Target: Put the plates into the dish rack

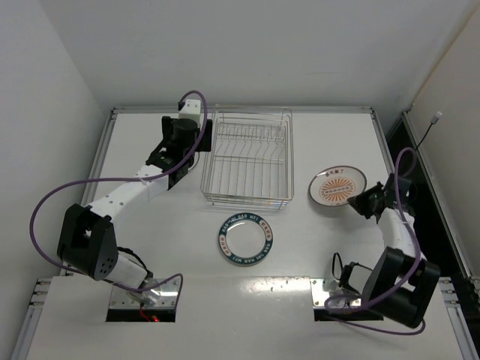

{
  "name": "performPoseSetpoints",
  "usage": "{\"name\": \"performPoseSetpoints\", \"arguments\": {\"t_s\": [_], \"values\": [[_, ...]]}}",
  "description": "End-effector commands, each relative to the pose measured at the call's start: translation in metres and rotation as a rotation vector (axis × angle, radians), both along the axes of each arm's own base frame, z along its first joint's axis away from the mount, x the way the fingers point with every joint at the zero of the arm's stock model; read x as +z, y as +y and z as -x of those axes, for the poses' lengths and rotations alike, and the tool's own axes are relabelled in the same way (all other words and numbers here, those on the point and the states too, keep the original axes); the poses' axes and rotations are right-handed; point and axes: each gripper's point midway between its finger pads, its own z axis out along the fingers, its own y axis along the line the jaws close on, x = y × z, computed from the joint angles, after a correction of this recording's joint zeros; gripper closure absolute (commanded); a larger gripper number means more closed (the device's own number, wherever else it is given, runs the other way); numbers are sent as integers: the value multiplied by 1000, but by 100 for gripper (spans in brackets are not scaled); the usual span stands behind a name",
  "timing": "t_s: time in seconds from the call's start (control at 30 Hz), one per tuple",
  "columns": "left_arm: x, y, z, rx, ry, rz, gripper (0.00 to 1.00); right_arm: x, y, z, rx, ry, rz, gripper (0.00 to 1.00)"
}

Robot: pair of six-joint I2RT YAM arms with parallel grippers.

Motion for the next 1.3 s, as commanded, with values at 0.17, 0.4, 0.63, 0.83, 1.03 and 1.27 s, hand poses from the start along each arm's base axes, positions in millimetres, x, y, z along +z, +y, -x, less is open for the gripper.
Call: {"name": "performPoseSetpoints", "arguments": {"t_s": [0.17, 0.4, 0.63, 0.83, 1.03, 1.27], "values": [[10, -6, 0, -12, -38, 33, 10, 151, -8, -60, 6, -194, 412, 100], [10, -5, 0, -3, -40, 31, 10, 226, 16, -97, 25, -279, 626, 100], [17, -2, 2, 7, -51, 32, 10, 224, 65, -157, 131, -194, 730, 100], [22, 2, 3, 24, -62, 32, 10, 205, 95, -187, 185, -142, 783, 100], [26, 4, 4, 31, -72, 25, 10, 187, 114, -199, 225, -95, 854, 100], [30, 5, 6, 31, -80, 29, 8, 181, 148, -208, 270, -77, 958, 100]]}}
